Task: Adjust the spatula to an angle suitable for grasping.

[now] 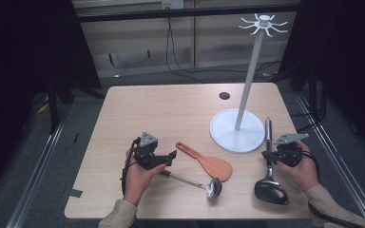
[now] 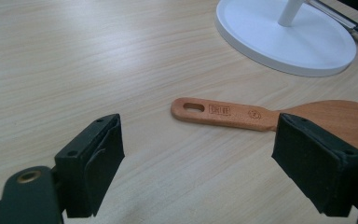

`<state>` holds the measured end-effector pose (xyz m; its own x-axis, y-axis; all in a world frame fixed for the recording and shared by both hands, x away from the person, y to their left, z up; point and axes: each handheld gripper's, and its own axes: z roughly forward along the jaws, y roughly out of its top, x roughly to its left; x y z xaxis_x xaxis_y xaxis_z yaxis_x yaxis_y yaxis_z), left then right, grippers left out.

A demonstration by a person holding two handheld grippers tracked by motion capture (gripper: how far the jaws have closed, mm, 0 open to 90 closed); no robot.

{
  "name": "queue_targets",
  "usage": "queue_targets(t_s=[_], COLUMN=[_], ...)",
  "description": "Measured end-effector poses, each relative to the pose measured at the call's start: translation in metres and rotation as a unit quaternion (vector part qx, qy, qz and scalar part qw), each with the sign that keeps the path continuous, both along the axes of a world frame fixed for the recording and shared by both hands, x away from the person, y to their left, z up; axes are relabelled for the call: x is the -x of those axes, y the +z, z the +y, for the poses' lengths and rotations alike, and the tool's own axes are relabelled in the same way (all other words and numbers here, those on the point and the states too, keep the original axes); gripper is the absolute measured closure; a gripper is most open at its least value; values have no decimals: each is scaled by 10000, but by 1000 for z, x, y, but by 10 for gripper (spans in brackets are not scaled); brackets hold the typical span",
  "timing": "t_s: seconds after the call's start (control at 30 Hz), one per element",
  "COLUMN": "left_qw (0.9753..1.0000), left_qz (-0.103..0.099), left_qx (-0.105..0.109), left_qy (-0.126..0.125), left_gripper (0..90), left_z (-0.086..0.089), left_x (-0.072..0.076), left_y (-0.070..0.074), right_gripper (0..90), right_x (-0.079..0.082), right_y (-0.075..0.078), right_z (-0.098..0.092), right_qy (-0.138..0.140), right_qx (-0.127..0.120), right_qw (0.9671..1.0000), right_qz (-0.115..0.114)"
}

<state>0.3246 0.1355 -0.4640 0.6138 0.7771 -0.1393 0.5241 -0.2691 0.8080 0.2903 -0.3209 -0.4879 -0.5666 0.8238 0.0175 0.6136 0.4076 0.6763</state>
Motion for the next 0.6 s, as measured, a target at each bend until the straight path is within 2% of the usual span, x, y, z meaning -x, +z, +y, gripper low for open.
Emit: queue_targets(t_s=[0.17,0.2,0.4,0.43,0.47,0.5,0.53,0.57,0.6], left_qw=[10000,10000,10000,10000,10000,10000,10000,10000,10000], left_qz=[-13,-13,-35,-47,-34,-34,-39,-24,-24], left_qx=[-15,-15,-30,-26,-8,-8,-29,-31,-31], left_qy=[-17,-17,3,-10,8,8,-23,-1,-1], left_gripper=[161,161,160,160,160,159,159,159,158], left_z=[0,0,1,0,0,0,0,0,0], left_x=[0,0,0,0,0,0,0,-1,-1], left_y=[0,0,2,2,2,2,1,1,1], right_gripper=[900,900,873,835,679,679,645,626,626], right_x=[0,0,1,2,3,3,4,4,4], right_y=[0,0,2,4,11,11,15,15,15], right_z=[-3,-4,-7,-9,-12,-12,-15,-16,-16], right_qy=[-93,-116,-300,-387,-765,-765,-1166,-1295,-1295], right_qx=[130,61,63,-48,-444,-444,-434,-492,-492], right_qw=[9999,9999,9995,9992,9960,9960,9921,9903,9903], right_qz=[-12,19,13,-16,-109,-109,-137,-77,-77])
